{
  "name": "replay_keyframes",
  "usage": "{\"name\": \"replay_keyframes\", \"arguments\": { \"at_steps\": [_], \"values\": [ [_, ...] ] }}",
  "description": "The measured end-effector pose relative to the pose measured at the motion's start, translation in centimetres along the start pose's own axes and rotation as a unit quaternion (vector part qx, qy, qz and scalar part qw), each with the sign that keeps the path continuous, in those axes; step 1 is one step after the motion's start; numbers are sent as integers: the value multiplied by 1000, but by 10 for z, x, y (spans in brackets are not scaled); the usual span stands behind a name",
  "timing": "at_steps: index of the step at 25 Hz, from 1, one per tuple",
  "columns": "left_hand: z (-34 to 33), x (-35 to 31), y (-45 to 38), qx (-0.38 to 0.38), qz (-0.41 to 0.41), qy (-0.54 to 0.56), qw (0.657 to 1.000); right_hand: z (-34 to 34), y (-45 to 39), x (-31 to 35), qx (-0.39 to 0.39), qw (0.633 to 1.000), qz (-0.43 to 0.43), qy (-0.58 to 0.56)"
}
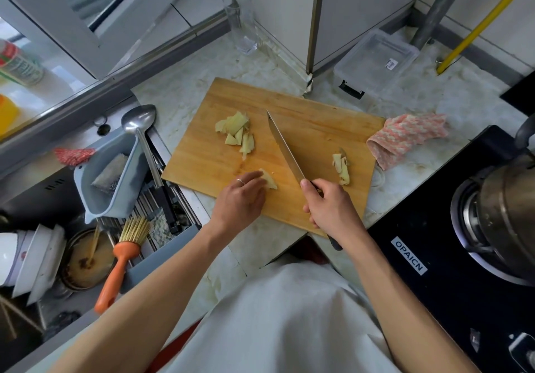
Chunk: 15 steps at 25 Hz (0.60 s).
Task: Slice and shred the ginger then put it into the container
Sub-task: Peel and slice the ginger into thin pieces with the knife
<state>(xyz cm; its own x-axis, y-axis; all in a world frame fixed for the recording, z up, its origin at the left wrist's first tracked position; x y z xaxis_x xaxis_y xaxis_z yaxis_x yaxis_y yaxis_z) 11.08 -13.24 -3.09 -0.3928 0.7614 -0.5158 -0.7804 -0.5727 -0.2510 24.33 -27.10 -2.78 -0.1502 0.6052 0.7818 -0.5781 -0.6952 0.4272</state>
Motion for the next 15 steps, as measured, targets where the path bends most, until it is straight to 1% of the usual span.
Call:
{"name": "replay_keyframes", "arguments": {
  "at_steps": [1,2,3,4,5,7,9,11,15],
  "values": [
    [9,8,-6,-21,70,24,997,1,0,0,2,1000,-2,2],
    [17,22,-13,-43,158,44,986,1,-1,0,3,1000,-3,3],
    [21,38,-20,-54,245,48,967,1,-1,1,3,1000,-3,4],
    [21,53,-27,-43,314,35,948,1,-2,2,3,1000,-1,5],
    [18,65,-34,-16,360,16,933,0,-2,3,3,1000,1,5],
    [12,75,-47,29,400,4,916,1,-3,4,4,1000,1,4],
    [6,81,-49,43,432,40,900,1,-3,4,6,1000,-1,-1],
    [5,86,-40,39,466,90,879,1,-3,3,7,1000,-4,-6],
    [4,88,-36,30,483,135,865,0,-4,3,8,1000,-2,-10]
  ]
}}
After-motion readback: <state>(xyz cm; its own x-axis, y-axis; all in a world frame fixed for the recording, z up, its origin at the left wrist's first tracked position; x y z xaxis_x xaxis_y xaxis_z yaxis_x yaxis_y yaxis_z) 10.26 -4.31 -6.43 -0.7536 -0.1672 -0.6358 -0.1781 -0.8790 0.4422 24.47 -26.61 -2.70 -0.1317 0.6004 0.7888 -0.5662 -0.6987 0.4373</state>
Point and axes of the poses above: each hand's wrist, its own y-axis away from the middle knuckle, its own z-axis out of the back of the hand, x = y × z, the point moved 10 cm from there along -y, towards the middle knuckle, and after that the axes turned 1 degree about x, right-handed, at the moved point
